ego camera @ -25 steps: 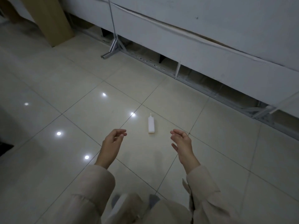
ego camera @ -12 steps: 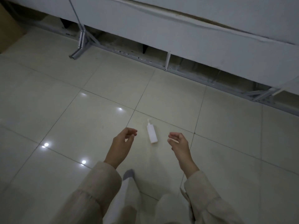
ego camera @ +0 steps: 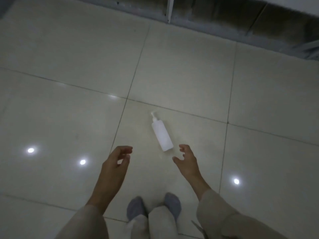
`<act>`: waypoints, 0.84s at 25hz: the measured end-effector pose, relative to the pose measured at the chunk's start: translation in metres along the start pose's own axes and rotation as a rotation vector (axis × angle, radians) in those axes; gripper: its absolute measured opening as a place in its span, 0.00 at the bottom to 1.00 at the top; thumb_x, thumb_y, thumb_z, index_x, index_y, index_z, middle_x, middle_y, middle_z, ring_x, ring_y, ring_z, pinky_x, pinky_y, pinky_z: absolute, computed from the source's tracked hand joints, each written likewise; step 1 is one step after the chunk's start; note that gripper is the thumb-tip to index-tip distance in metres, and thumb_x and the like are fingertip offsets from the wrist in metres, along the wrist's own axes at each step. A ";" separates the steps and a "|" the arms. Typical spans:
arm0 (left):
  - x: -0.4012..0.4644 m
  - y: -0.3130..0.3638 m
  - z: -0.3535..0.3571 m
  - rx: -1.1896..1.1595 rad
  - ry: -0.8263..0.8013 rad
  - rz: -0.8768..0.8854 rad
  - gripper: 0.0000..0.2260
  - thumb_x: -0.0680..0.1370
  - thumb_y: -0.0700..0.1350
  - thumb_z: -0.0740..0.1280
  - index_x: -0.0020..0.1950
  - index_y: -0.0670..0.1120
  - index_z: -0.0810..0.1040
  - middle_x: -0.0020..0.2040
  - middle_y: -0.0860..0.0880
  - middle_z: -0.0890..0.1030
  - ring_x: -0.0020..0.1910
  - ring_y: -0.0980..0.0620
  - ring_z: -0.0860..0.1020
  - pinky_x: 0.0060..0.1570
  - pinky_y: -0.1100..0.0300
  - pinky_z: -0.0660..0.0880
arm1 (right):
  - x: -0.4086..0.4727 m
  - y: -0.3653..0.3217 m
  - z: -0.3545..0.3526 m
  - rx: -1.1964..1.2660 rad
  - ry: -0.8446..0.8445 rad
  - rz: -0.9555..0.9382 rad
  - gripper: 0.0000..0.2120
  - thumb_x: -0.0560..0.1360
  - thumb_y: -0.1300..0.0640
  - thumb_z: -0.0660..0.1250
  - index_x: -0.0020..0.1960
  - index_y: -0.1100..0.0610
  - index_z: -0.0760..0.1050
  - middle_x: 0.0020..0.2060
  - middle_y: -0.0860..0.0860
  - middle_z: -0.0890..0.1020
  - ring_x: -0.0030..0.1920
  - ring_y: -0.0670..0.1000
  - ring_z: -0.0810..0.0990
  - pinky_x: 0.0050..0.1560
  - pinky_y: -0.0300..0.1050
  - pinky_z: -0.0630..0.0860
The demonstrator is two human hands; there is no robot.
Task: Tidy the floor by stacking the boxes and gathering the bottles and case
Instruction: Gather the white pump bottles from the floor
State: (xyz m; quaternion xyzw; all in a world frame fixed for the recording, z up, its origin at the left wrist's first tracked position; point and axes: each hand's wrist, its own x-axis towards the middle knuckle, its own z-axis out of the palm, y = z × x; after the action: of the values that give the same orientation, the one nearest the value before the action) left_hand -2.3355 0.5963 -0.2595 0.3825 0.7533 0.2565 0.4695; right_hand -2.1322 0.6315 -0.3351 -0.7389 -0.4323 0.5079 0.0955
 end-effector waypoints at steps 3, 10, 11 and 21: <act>0.049 -0.063 0.032 0.011 -0.003 -0.033 0.09 0.78 0.38 0.60 0.53 0.50 0.75 0.53 0.49 0.79 0.53 0.51 0.76 0.43 0.71 0.67 | 0.068 0.039 0.048 -0.108 -0.033 0.030 0.31 0.72 0.60 0.68 0.71 0.59 0.59 0.68 0.58 0.67 0.67 0.58 0.67 0.62 0.47 0.67; 0.112 -0.138 0.093 -0.012 -0.009 -0.118 0.09 0.78 0.39 0.60 0.55 0.50 0.75 0.52 0.53 0.79 0.53 0.53 0.76 0.46 0.70 0.68 | 0.165 0.088 0.119 -0.254 -0.036 0.051 0.43 0.69 0.54 0.72 0.74 0.55 0.48 0.70 0.58 0.62 0.68 0.61 0.65 0.63 0.55 0.67; 0.113 -0.139 0.100 -0.011 -0.026 -0.119 0.09 0.78 0.39 0.60 0.55 0.50 0.74 0.52 0.54 0.79 0.53 0.55 0.76 0.45 0.71 0.68 | 0.169 0.094 0.121 -0.214 -0.021 0.048 0.41 0.68 0.54 0.72 0.72 0.56 0.51 0.68 0.58 0.64 0.66 0.61 0.67 0.61 0.54 0.69; 0.072 -0.028 0.089 -0.058 -0.076 -0.228 0.22 0.77 0.49 0.63 0.70 0.48 0.62 0.63 0.51 0.69 0.65 0.50 0.69 0.60 0.56 0.67 | 0.040 0.052 0.025 0.649 -0.485 0.237 0.14 0.75 0.58 0.64 0.59 0.56 0.68 0.59 0.54 0.76 0.60 0.53 0.77 0.58 0.43 0.77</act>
State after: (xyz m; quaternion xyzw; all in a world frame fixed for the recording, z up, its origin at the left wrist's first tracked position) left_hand -2.2842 0.6416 -0.3552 0.2902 0.7658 0.2085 0.5346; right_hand -2.1202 0.6222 -0.4037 -0.5741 -0.1719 0.7844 0.1597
